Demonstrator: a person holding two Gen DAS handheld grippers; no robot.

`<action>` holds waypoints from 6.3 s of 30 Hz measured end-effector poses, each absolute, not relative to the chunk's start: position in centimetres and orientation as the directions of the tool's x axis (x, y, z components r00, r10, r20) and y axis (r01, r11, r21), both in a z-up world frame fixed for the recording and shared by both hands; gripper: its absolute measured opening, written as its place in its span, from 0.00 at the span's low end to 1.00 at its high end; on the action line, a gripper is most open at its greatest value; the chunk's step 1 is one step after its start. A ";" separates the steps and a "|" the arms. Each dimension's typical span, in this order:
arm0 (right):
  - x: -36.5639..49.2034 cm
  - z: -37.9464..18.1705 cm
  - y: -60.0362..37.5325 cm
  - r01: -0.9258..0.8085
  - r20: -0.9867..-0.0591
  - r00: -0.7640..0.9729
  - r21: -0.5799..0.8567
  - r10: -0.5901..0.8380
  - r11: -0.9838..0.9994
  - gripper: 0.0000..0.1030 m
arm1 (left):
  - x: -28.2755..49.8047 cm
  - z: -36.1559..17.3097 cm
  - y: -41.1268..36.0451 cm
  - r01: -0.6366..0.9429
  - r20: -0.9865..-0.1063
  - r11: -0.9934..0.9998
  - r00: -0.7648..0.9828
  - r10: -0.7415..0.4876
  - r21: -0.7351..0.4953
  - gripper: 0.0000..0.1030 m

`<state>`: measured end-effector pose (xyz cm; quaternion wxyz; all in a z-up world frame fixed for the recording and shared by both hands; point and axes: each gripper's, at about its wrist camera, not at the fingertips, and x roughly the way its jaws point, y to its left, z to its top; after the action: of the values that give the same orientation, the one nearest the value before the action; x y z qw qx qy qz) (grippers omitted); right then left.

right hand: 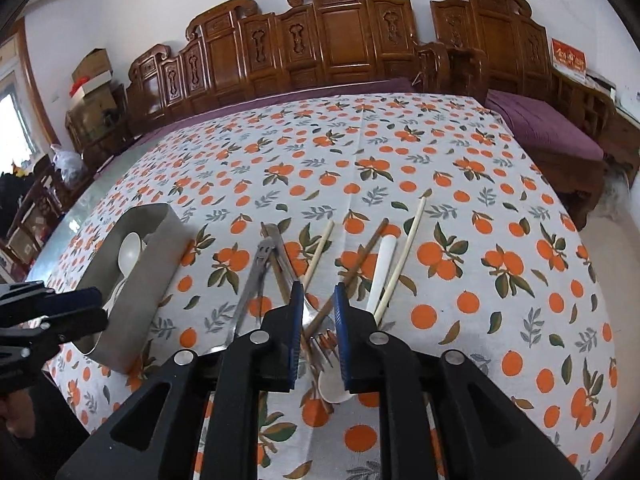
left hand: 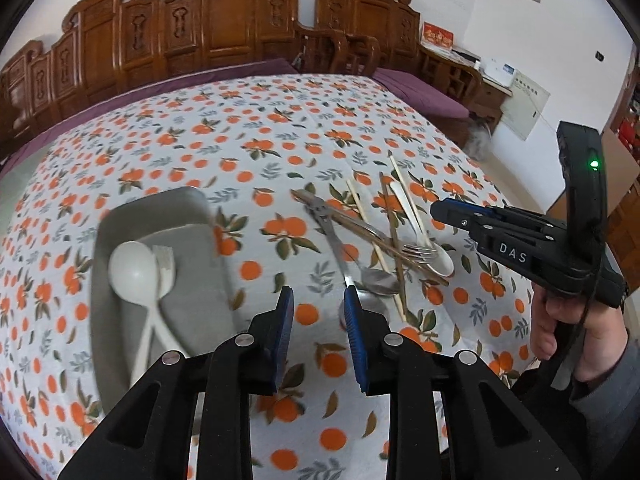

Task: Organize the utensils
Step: 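Grasp the smiley-face steel spoon by its handle with the left tool, then hold the smiley spoon up with left tool while right tool grasps a steel spoon, then place the smiley spoon in the tray with left tool while right carries steel spoon over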

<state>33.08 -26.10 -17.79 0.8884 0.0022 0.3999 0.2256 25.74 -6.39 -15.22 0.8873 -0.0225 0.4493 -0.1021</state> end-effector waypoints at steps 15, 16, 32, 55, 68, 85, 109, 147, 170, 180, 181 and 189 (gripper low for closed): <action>34.1 -19.1 -26.7 -0.394 -0.711 0.577 0.189 0.403 0.899 0.17 | 31.7 -20.9 -10.5 0.172 -0.856 0.979 0.484 -0.181 -0.109 0.22; 34.1 -19.1 -26.5 -0.401 -0.710 0.573 0.191 0.408 0.896 0.17 | 32.0 -21.2 -10.7 0.171 -0.859 0.980 0.482 -0.174 -0.103 0.22; 34.2 -19.0 -26.0 -0.417 -0.701 0.568 0.206 0.431 0.885 0.17 | 33.5 -22.4 -10.6 0.148 -0.877 0.987 0.465 -0.122 -0.059 0.05; 29.8 -20.2 -21.5 -0.547 -0.737 0.483 0.168 0.472 0.820 0.27 | 26.9 -16.5 -6.7 0.126 -0.781 0.979 0.590 -0.206 -0.162 0.05; 29.8 -22.3 -19.0 -0.609 -0.795 0.453 0.055 0.403 0.792 0.27 | 24.9 -13.7 -5.0 0.125 -0.746 0.976 0.629 -0.218 -0.180 0.05; 31.0 -22.0 -18.7 -0.612 -0.775 0.479 0.041 0.412 0.789 0.27 | 24.2 -13.3 -3.9 0.118 -0.744 0.978 0.635 -0.208 -0.173 0.05; 30.6 -23.0 -19.3 -0.592 -0.810 0.466 0.014 0.357 0.806 0.33 | 23.5 -12.0 -4.0 0.127 -0.732 0.977 0.648 -0.211 -0.169 0.05; 28.4 -13.8 -20.4 -0.584 -0.552 0.653 0.069 0.519 0.809 0.30 | 26.8 -15.6 2.9 -0.018 -0.810 0.996 0.583 -0.057 -0.083 0.05; 26.3 -9.5 -17.6 -0.633 -0.487 0.659 0.054 0.574 0.772 0.30 | 27.8 -19.0 4.9 -0.043 -0.863 0.996 0.503 -0.046 -0.079 0.05; 25.3 -9.3 -12.6 -0.679 -0.491 0.618 0.061 0.614 0.732 0.30 | 24.9 -16.2 6.5 -0.035 -0.828 0.995 0.559 -0.055 -0.089 0.06; 25.3 -9.5 -12.0 -0.681 -0.496 0.615 0.058 0.613 0.730 0.30 | 24.6 -15.9 6.7 -0.035 -0.825 0.996 0.562 -0.052 -0.087 0.06; 26.5 -12.5 -7.2 -0.660 -0.564 0.612 0.021 0.554 0.751 0.30 | 22.7 -14.5 8.8 -0.050 -0.807 0.995 0.588 -0.045 -0.092 0.06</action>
<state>26.51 -7.22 -12.46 0.8929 -0.0945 0.2798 0.3399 22.72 8.85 -14.50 0.8896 -0.0522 0.4538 0.0012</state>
